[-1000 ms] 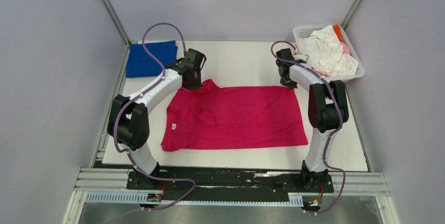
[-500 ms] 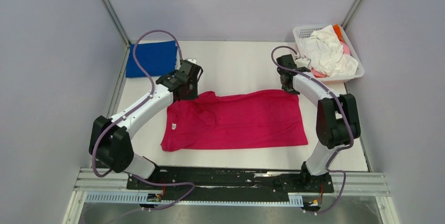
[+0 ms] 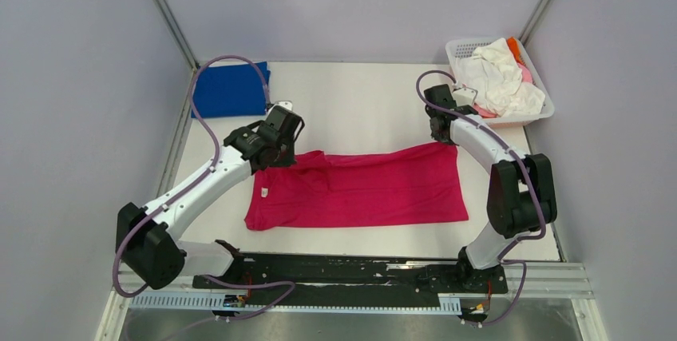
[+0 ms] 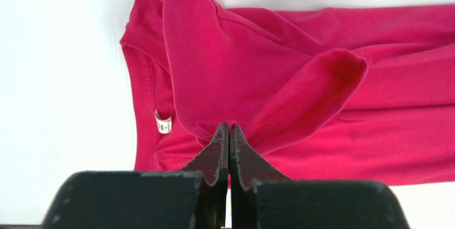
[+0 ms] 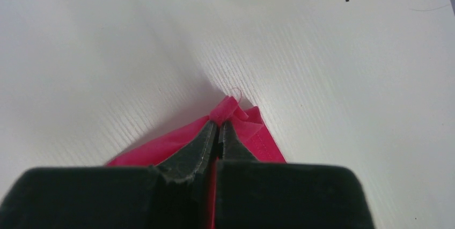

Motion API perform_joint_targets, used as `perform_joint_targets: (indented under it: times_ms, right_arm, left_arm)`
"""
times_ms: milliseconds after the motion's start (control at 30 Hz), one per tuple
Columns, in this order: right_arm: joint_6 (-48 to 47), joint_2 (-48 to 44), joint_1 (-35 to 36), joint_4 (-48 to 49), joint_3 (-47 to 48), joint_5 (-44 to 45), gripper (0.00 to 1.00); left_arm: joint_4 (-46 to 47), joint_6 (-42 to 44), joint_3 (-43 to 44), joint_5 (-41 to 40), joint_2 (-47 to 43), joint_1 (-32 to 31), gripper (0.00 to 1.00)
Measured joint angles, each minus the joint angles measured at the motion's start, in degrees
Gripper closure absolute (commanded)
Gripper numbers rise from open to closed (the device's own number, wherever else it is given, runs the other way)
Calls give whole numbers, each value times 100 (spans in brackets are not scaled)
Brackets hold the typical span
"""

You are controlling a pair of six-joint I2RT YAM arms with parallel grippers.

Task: Fold and stack the t-shirts
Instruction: Fold the other side of the tshirt into a rectangle

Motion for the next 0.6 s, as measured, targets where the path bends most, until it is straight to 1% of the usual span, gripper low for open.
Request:
perform_joint_targets:
  times_ms: [300, 500, 567, 600]
  right_arm:
    - [2, -186, 37, 0, -92, 0, 98]
    - [7, -203, 74, 7, -229, 4, 96]
    - [24, -234, 101, 15, -372, 9, 94]
    - [31, -258, 107, 2, -444, 15, 90]
  left_arm:
    - [-501, -481, -315, -61, -431, -426, 100]
    - [-715, -964, -874, 61, -737, -787, 95]
    - [-719, -1102, -1091, 168, -813, -866, 89]
    - [-713, -1150, -1182, 223, -828, -892, 79]
